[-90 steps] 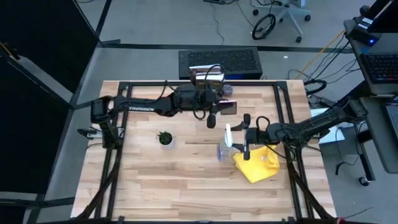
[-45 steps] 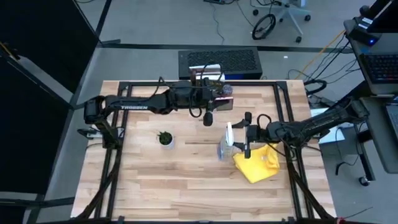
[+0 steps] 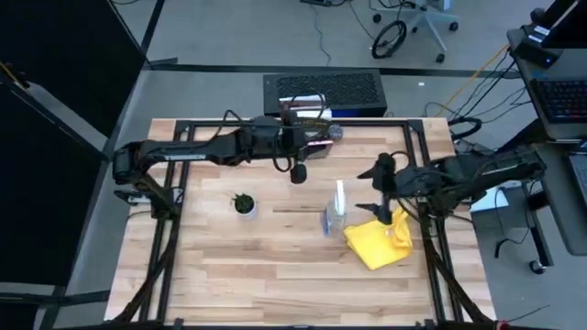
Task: Apply microfiber cloth
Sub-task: Spray the front of the cellphone using the spray bottle, then wipe the front of the cellphone with a microfiber cloth
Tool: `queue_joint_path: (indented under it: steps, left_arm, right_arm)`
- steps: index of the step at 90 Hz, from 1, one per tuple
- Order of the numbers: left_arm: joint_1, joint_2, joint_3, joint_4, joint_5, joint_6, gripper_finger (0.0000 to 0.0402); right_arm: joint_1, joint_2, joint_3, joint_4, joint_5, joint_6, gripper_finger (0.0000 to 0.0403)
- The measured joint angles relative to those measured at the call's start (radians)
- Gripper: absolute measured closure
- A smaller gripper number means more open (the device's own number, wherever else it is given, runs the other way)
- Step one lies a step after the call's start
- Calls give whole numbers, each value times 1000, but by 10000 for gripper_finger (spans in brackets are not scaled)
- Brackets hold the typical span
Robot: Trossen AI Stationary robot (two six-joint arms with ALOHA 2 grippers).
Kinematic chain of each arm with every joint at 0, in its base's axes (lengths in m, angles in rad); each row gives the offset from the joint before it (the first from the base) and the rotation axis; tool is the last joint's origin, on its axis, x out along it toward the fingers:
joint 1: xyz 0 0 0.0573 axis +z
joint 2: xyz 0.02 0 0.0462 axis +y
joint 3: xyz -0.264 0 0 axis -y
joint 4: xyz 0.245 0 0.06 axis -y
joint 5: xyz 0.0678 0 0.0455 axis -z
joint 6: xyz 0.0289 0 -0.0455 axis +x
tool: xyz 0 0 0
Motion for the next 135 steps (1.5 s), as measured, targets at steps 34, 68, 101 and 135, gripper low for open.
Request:
queue_joint_path:
  steps: [34, 68, 101, 135]
  left_arm:
    - [-124, -40, -141, -186, -26, -307, 384]
    - [-301, -36, -344, -23, -119, -492, 384]
    - [-346, -36, -342, -3, -183, -485, 384]
    - [-364, -13, -342, 23, -248, -486, 384]
  right_arm:
    - [73, -37, -190, -36, 30, 244, 26]
    - [237, -30, -414, 331, -4, 514, 26]
    - [266, 192, -594, 952, 53, 704, 26]
    - [-52, 120, -589, 784, 135, 431, 26]
